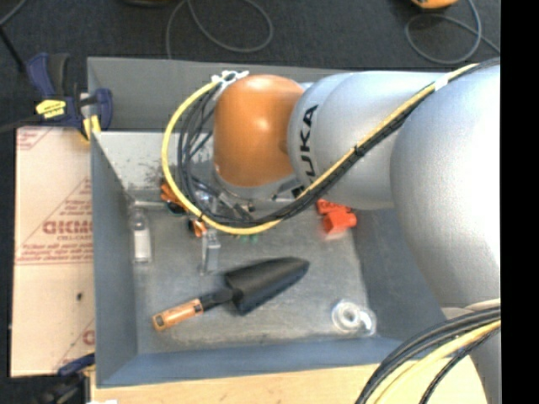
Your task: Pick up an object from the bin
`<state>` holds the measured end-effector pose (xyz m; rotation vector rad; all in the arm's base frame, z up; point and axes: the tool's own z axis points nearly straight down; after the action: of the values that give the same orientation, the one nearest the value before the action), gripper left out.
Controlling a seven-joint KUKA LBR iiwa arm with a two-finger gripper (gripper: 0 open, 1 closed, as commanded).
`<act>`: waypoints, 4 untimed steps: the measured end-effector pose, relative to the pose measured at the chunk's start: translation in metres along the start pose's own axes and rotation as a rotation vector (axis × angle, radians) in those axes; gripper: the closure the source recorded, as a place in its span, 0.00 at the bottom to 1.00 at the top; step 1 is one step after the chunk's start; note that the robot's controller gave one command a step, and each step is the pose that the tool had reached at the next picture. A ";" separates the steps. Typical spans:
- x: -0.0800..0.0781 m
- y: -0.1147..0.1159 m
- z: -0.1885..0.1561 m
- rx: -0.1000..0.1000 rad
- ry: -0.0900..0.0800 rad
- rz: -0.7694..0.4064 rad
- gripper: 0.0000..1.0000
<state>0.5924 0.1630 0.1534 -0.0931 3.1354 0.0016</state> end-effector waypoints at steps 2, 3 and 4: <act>0.046 -0.047 0.015 -0.002 -0.001 -0.279 0.00; 0.055 -0.041 0.073 0.001 -0.001 -0.336 0.00; 0.061 -0.068 0.083 -0.002 0.001 -0.270 1.00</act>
Offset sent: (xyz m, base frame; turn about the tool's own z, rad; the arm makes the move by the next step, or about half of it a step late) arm -0.0524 -0.0649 -0.0154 -0.2720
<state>0.5357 0.0920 0.0700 -0.5148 3.0948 0.0038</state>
